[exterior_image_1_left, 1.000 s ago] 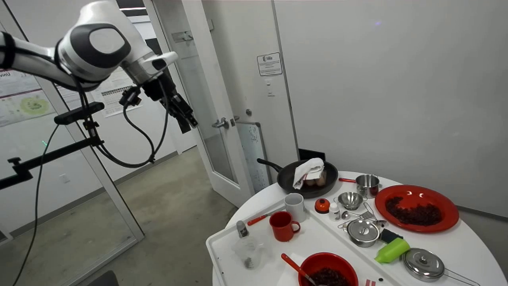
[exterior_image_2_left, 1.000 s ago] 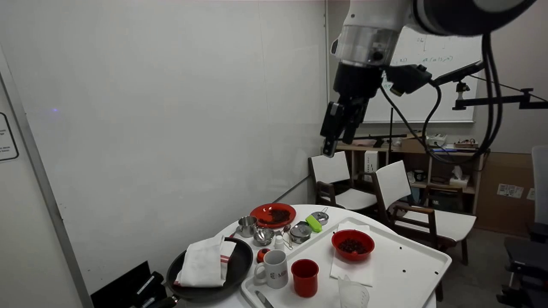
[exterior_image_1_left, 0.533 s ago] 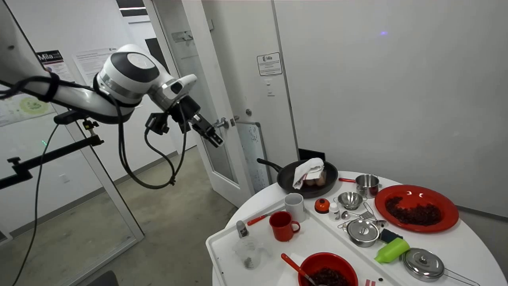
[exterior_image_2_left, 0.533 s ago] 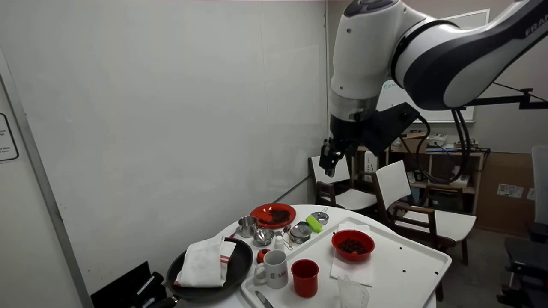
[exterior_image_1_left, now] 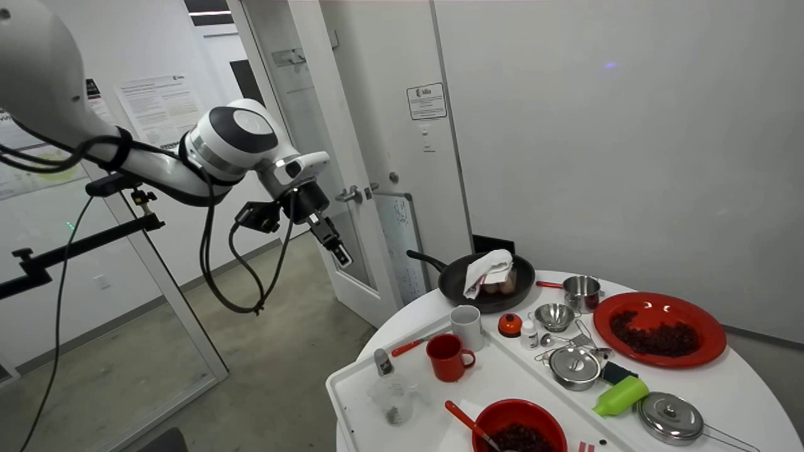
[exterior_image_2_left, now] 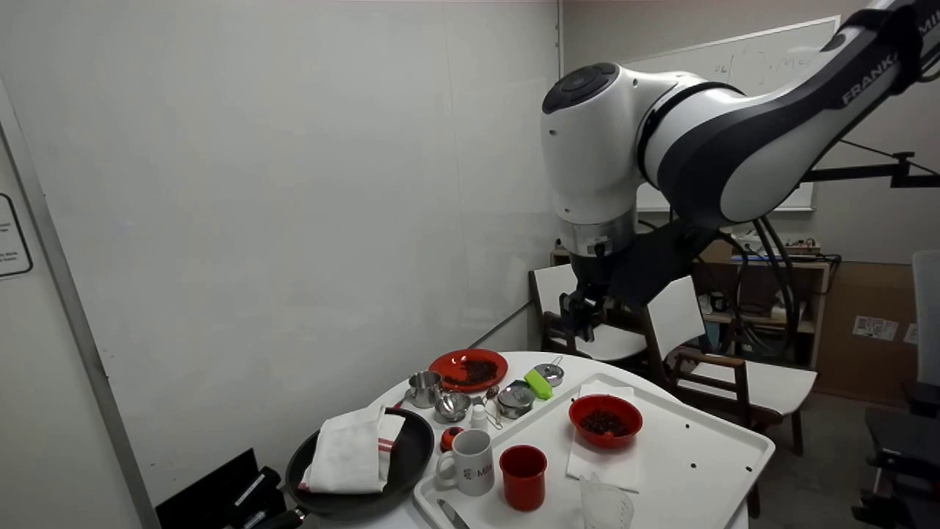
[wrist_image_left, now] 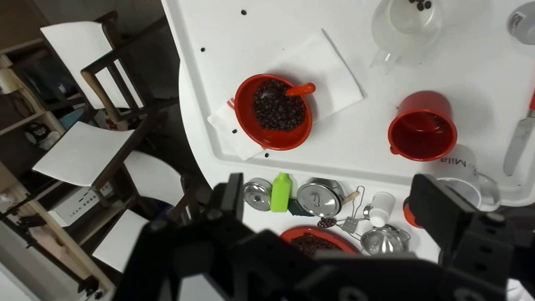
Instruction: Remove the spoon from the red bowl and put it in the red mug
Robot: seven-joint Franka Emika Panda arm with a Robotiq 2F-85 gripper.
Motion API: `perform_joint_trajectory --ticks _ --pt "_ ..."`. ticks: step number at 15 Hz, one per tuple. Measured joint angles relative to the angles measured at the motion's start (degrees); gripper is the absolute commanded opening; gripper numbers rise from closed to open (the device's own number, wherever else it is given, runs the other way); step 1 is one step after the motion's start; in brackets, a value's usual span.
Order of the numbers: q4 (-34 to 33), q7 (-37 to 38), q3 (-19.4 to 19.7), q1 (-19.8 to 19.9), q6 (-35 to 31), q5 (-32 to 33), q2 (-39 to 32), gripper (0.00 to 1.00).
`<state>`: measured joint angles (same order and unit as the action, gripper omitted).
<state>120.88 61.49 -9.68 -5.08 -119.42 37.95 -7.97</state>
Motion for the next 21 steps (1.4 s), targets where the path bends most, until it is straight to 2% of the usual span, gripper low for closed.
perform_joint_trajectory --ticks 4,7,10,14,18,21 --pt "-0.15 0.72 0.7 -0.64 0.45 0.36 -0.03 1.0" --pt "-0.46 10.8 2.52 -2.13 2.83 5.2 -2.21 1.0" --pt "-2.37 21.65 4.64 -2.86 2.91 9.05 -8.11 1.0" --pt "-8.21 32.92 8.28 -3.56 4.24 10.83 -18.24 1.0" --pt "-14.51 39.53 11.8 -3.52 7.98 10.25 -26.68 1.0" --pt "-17.53 41.79 12.89 -3.3 9.76 8.58 -30.8 1.0"
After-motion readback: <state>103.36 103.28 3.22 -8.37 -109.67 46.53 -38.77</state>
